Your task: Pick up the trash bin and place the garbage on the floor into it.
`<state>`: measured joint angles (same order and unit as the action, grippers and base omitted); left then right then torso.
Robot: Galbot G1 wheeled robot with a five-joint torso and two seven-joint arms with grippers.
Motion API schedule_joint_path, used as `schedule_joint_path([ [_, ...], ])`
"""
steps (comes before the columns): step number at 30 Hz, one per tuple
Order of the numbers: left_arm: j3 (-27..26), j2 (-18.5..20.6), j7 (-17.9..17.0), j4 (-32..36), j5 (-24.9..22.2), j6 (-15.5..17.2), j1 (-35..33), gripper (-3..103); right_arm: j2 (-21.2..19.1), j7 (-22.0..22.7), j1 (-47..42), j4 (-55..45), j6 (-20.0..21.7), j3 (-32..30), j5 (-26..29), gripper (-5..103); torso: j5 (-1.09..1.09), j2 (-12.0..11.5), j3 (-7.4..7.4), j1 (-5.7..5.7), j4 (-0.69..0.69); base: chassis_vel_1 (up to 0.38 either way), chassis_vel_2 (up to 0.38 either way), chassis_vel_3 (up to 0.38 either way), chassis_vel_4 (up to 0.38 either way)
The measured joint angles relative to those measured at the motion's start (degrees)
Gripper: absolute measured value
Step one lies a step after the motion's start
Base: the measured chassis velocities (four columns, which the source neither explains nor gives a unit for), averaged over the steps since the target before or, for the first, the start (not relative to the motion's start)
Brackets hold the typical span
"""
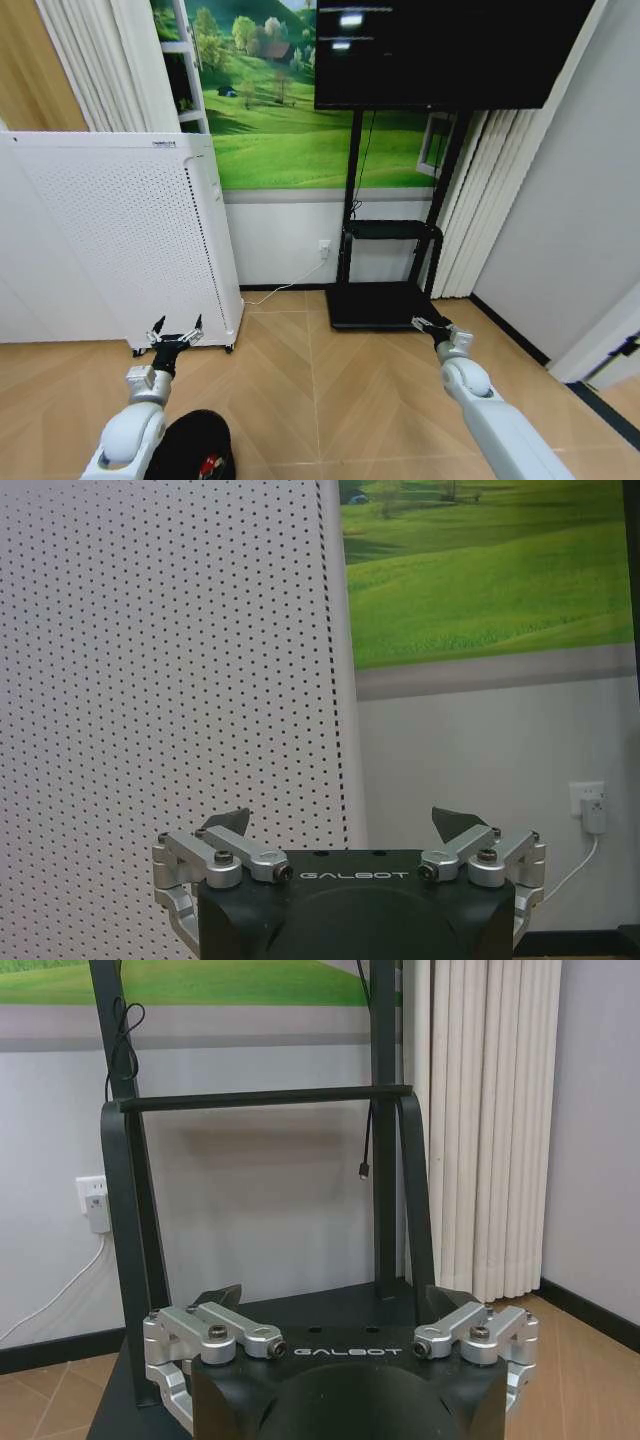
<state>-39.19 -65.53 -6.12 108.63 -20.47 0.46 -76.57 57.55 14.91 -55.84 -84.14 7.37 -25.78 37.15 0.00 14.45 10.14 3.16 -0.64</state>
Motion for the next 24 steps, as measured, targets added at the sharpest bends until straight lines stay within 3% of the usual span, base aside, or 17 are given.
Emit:
schedule_joint_path([
  [24,-0.05,0.01,-0.05,0.02,0.02,0.03,-0.01,99,0.0,0.0,0.0,0.0,0.0,0.0,0.0,100,0.0,5.96,4.09,1.88,0.0,0.0,0.0,0.0,0.0],
])
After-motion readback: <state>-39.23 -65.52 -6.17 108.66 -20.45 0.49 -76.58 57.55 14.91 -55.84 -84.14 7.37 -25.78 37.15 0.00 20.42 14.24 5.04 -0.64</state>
